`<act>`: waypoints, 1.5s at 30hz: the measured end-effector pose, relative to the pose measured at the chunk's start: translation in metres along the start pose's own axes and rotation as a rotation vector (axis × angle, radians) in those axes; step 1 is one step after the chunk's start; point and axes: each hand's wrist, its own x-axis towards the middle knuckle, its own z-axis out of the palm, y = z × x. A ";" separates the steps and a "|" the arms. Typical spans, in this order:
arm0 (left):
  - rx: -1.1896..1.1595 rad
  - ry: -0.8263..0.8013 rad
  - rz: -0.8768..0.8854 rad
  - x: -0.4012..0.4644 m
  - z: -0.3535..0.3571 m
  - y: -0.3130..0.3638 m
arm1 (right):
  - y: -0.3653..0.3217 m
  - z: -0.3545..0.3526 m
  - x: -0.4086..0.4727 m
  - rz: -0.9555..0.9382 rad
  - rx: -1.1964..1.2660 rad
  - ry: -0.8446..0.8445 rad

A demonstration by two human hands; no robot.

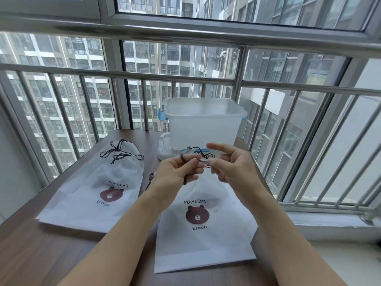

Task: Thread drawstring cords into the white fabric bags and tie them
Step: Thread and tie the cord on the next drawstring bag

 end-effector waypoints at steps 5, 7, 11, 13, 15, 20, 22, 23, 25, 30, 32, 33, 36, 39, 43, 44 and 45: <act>-0.190 -0.028 -0.050 0.002 -0.005 0.009 | 0.008 0.008 -0.003 0.038 -0.235 -0.147; -0.198 -0.058 -0.057 0.001 -0.005 0.010 | 0.011 0.010 -0.003 -0.022 -0.281 -0.047; -0.166 -0.093 -0.005 0.001 -0.004 0.007 | 0.015 0.006 0.000 -0.091 -0.379 0.071; 0.006 -0.063 0.128 0.002 -0.004 0.004 | 0.014 0.004 0.000 -0.093 -0.394 0.076; 0.250 0.005 0.306 0.004 -0.006 -0.001 | 0.010 0.001 -0.001 -0.048 -0.368 0.014; 0.210 0.012 0.351 0.004 -0.004 -0.002 | 0.001 0.000 -0.001 0.255 -0.047 -0.170; 0.031 -0.063 0.269 0.002 -0.002 0.000 | 0.005 0.004 0.002 0.319 0.043 -0.105; -0.020 -0.101 0.237 0.000 -0.001 0.001 | 0.005 0.006 0.003 0.341 0.085 -0.093; -0.028 -0.176 0.205 -0.002 0.002 0.002 | 0.004 0.006 0.001 0.382 0.183 -0.098; 0.042 -0.306 0.155 -0.004 0.002 -0.001 | 0.002 0.008 -0.001 0.429 0.383 -0.090; 0.026 -0.295 0.117 -0.005 0.001 0.001 | 0.004 0.008 0.000 0.431 0.462 -0.012; 0.026 -0.284 0.108 -0.005 0.002 0.002 | 0.006 0.008 0.002 0.429 0.505 0.020; -0.039 -0.163 0.140 -0.002 0.001 0.005 | 0.009 -0.002 0.008 0.397 0.678 0.145; -0.322 0.095 0.181 0.007 -0.014 0.013 | 0.013 -0.024 0.015 0.402 0.931 0.332; -0.341 0.373 0.134 0.012 -0.038 0.026 | 0.027 -0.051 0.021 0.443 1.080 0.480; -0.210 0.421 0.150 0.013 -0.041 0.026 | 0.031 -0.053 0.023 0.466 0.994 0.494; -0.054 0.442 0.188 0.014 -0.043 0.024 | 0.033 -0.052 0.025 0.476 0.880 0.503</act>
